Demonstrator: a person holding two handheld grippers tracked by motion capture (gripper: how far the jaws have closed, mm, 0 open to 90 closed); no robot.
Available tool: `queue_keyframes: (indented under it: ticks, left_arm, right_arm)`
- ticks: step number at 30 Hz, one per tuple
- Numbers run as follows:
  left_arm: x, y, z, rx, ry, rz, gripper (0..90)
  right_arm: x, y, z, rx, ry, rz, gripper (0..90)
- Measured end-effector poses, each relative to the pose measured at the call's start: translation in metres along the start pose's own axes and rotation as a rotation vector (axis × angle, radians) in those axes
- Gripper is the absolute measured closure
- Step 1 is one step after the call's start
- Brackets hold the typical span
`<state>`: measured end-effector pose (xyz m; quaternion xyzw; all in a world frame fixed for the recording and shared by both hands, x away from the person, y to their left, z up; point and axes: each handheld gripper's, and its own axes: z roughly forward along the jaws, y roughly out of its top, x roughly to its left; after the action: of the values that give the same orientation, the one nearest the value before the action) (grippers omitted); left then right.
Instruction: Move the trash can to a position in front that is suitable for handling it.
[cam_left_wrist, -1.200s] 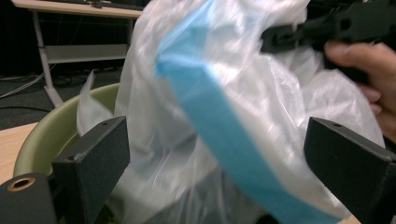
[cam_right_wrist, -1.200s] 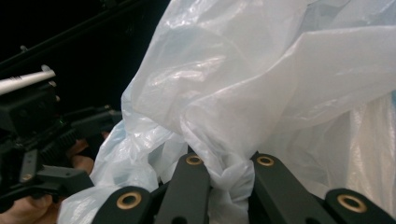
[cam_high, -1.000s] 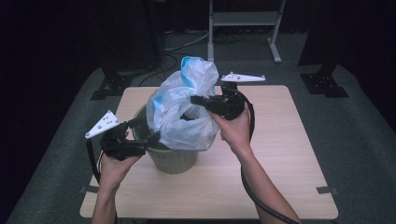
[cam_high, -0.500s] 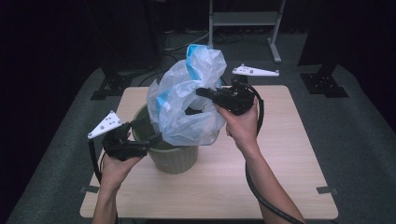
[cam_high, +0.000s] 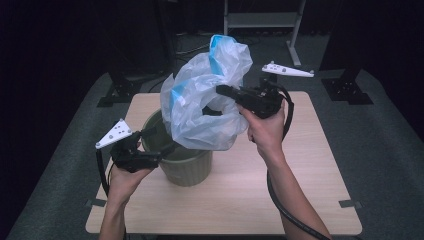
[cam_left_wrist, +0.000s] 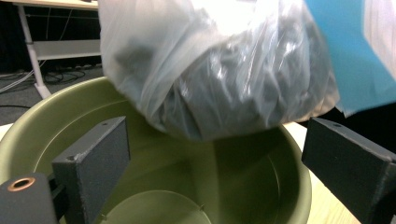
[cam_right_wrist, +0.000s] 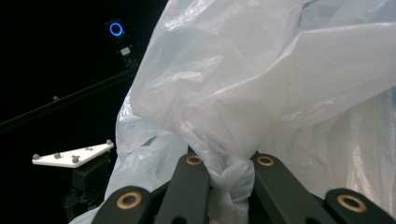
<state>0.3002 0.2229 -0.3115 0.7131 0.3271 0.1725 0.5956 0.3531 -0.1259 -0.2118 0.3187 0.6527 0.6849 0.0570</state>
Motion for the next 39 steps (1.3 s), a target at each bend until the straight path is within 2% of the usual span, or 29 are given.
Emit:
queue_keyframes:
  ticks: [7, 18, 31, 39]
  left_arm:
    - [0.0, -0.001, 0.002, 0.006, -0.002, 0.0, 6.5]
    - [0.0, -0.002, 0.004, 0.014, -0.004, 0.007, 6.5]
    - [0.0, -0.002, 0.006, 0.023, -0.007, 0.011, 6.5]
    - [-0.001, -0.002, 0.007, 0.022, -0.01, 0.012, 6.5]
  right_arm:
    - [0.004, 0.007, -0.012, -0.042, -0.028, -0.021, 89.4]
    - [0.001, 0.016, -0.038, -0.112, -0.087, -0.032, 89.4]
    - [-0.014, 0.014, -0.07, -0.161, -0.163, -0.015, 89.4]
    - [-0.025, 0.008, -0.086, -0.167, -0.209, 0.002, 89.4]
